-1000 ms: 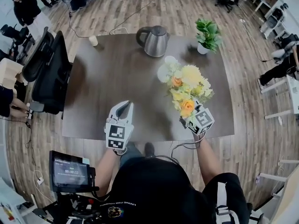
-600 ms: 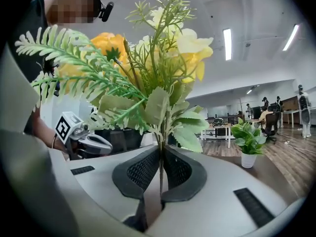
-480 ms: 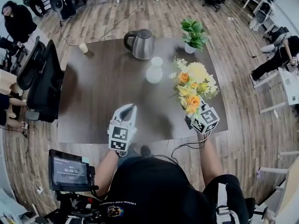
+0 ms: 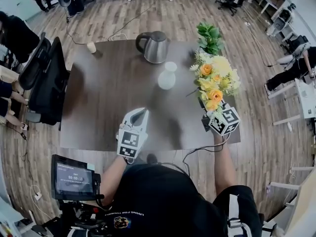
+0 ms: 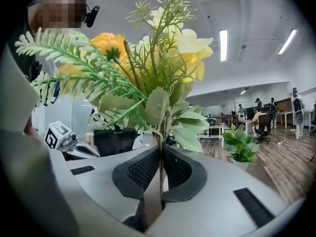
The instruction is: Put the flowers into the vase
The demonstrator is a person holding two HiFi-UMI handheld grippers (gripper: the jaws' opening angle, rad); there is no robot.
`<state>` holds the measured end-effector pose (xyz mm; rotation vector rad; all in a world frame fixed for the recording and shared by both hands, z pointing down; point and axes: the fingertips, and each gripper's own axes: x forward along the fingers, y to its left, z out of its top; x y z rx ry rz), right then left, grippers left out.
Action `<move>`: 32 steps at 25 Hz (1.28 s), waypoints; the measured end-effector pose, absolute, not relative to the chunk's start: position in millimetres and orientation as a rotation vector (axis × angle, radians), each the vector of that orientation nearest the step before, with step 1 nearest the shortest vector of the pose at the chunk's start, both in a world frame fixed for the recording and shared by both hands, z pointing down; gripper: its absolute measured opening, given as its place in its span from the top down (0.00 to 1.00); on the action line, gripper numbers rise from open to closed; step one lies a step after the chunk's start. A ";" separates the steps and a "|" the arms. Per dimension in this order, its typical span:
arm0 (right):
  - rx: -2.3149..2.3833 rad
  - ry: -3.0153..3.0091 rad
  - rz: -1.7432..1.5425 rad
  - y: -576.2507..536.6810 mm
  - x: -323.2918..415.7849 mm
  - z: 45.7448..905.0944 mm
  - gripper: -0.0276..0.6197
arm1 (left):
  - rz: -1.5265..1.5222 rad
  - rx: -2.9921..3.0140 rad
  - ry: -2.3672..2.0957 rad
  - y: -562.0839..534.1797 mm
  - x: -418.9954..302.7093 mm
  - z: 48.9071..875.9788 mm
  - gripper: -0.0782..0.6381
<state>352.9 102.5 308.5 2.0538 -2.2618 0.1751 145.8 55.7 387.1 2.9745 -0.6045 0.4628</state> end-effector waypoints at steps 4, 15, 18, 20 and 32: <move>2.033 -2.253 0.164 80.8 354.6 300.7 0.90 | 0.448 2.971 -0.617 42.1 143.1 384.3 0.88; 2.039 -2.240 0.169 20.3 369.3 267.4 0.90 | 0.434 2.932 -0.655 13.6 142.4 382.8 0.88; 2.036 -2.235 0.175 17.5 373.2 266.6 0.90 | 0.428 2.926 -0.661 17.9 140.8 385.9 0.88; 2.037 -2.240 0.180 11.4 374.9 265.2 0.90 | 0.425 2.919 -0.666 17.2 139.4 387.7 0.88; 2.014 -2.259 0.176 -29.1 374.4 257.7 0.90 | 0.430 2.891 -0.707 9.7 128.9 394.4 0.88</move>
